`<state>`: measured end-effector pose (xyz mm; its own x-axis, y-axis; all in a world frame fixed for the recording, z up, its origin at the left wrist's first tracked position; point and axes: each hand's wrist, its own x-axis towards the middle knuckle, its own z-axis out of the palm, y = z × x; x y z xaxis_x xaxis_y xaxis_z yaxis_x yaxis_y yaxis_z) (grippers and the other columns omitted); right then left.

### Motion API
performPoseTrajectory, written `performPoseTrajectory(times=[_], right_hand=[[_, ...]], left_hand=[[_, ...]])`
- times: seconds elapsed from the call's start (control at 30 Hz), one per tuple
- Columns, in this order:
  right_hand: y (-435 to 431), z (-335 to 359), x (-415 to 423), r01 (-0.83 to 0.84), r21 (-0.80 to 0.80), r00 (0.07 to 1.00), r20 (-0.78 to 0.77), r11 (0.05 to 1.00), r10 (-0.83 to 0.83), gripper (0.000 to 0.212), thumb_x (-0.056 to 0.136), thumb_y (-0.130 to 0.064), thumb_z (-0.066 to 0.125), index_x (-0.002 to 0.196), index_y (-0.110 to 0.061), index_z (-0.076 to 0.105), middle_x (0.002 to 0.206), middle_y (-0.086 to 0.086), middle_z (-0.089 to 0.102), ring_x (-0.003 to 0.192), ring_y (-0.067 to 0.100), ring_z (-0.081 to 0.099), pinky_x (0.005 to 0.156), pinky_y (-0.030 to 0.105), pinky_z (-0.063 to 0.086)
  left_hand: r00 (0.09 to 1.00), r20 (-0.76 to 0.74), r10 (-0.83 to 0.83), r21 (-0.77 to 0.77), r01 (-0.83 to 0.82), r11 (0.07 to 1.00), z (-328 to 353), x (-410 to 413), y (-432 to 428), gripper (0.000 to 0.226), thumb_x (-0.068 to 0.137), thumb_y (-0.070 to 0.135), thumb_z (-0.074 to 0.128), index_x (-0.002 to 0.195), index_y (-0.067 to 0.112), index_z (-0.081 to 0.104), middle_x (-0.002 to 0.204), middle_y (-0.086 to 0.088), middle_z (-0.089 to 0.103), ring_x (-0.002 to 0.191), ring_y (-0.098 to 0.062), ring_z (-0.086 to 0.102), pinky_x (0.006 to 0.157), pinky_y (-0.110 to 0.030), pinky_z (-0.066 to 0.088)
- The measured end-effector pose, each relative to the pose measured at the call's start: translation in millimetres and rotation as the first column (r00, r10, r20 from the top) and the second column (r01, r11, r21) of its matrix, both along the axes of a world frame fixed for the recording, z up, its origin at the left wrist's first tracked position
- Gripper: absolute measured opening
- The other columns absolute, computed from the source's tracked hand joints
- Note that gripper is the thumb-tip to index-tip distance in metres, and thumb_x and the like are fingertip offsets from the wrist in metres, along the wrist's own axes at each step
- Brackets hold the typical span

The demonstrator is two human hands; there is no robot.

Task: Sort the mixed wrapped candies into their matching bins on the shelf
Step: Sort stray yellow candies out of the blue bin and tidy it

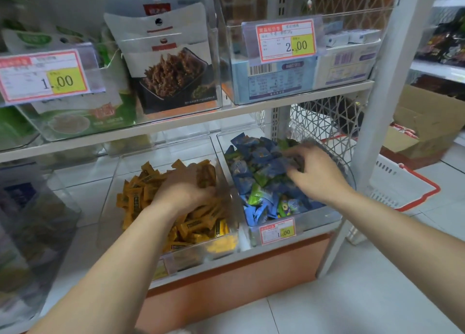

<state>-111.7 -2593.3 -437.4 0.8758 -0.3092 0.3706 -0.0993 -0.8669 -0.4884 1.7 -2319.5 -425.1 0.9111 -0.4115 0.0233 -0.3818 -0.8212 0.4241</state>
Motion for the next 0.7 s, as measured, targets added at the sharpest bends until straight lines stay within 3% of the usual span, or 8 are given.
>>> performPoseTrajectory(times=[0.13,0.2,0.3,0.37,0.47,0.53,0.6,0.7], right_hand=[[-30,-6,2,0.078,0.162,0.997,-0.036,0.984,-0.073,0.04,0.085,-0.019,0.062,0.125,-0.023,0.061,0.11,0.007,0.071,0.101,0.029,0.066,0.085,0.034,0.05],[-34,-11,2,0.041,0.108,0.991,-0.132,0.993,-0.027,0.048,0.086,-0.02,0.062,0.133,-0.027,0.055,0.111,0.009,0.07,0.102,0.033,0.065,0.077,0.031,0.046],[-35,-16,0,-0.045,0.012,0.94,-0.338,0.999,0.046,0.064,0.088,-0.026,0.064,0.149,-0.024,0.043,0.136,0.013,0.06,0.12,0.031,0.059,0.088,0.03,0.045],[-36,-14,-4,-0.106,0.018,0.928,-0.357,0.994,0.105,0.052,0.087,-0.029,0.066,0.137,-0.024,0.057,0.129,0.009,0.066,0.116,0.027,0.061,0.088,0.031,0.048],[-33,-8,-14,-0.228,0.059,0.877,-0.42,0.972,0.232,0.019,0.085,-0.029,0.066,0.103,-0.035,0.069,0.098,-0.007,0.071,0.092,0.016,0.064,0.075,0.029,0.048],[-33,-7,-20,-0.289,0.072,0.826,-0.486,0.955,0.286,0.015,0.086,-0.031,0.065,0.1,-0.032,0.071,0.097,-0.008,0.07,0.09,0.014,0.064,0.08,0.032,0.051],[-39,-3,-25,-0.28,0.076,0.816,-0.506,0.957,0.279,0.021,0.086,-0.033,0.063,0.104,-0.033,0.074,0.099,-0.013,0.071,0.092,0.009,0.065,0.082,0.027,0.05],[-52,2,-23,-0.127,0.039,0.922,-0.364,0.991,0.133,0.023,0.084,-0.025,0.063,0.101,-0.034,0.077,0.092,-0.022,0.07,0.088,0.001,0.064,0.065,-0.001,0.037]], left_hand=[[0.972,0.218,-0.083,-0.106,0.108,0.988,10,-12,-32,0.038,0.085,0.049,0.06,0.119,0.03,0.058,0.114,0.005,0.064,0.101,-0.019,0.06,0.083,-0.034,0.052],[0.939,0.272,-0.211,-0.133,0.254,0.958,10,-25,-56,0.032,0.087,0.044,0.06,0.115,0.03,0.061,0.111,0.006,0.065,0.102,-0.018,0.061,0.085,-0.034,0.052],[0.89,0.288,-0.354,-0.083,0.392,0.916,2,-39,-94,0.043,0.087,0.04,0.061,0.128,0.027,0.058,0.125,0.003,0.062,0.114,-0.018,0.057,0.093,-0.036,0.05],[0.868,0.294,-0.401,-0.061,0.436,0.898,-2,-40,-115,0.053,0.087,0.039,0.062,0.138,0.027,0.049,0.136,0.001,0.054,0.124,-0.019,0.051,0.098,-0.039,0.048],[0.841,0.22,-0.495,-0.002,0.508,0.862,-7,-36,-138,0.067,0.089,0.043,0.061,0.15,0.03,0.034,0.152,0.001,0.039,0.138,-0.023,0.037,0.107,-0.042,0.04],[0.818,0.143,-0.558,0.132,0.543,0.83,-11,-31,-148,0.058,0.091,0.055,0.054,0.144,0.036,0.041,0.149,0.005,0.045,0.134,-0.023,0.044,0.102,-0.043,0.044],[0.799,0.079,-0.596,0.232,0.566,0.791,-13,-28,-151,0.045,0.091,0.06,0.05,0.131,0.041,0.055,0.133,0.009,0.06,0.119,-0.019,0.056,0.091,-0.04,0.051],[0.781,0.041,-0.623,0.216,0.602,0.768,-10,-25,-147,0.03,0.089,0.054,0.056,0.116,0.044,0.064,0.117,0.012,0.068,0.105,-0.015,0.061,0.082,-0.035,0.053]])
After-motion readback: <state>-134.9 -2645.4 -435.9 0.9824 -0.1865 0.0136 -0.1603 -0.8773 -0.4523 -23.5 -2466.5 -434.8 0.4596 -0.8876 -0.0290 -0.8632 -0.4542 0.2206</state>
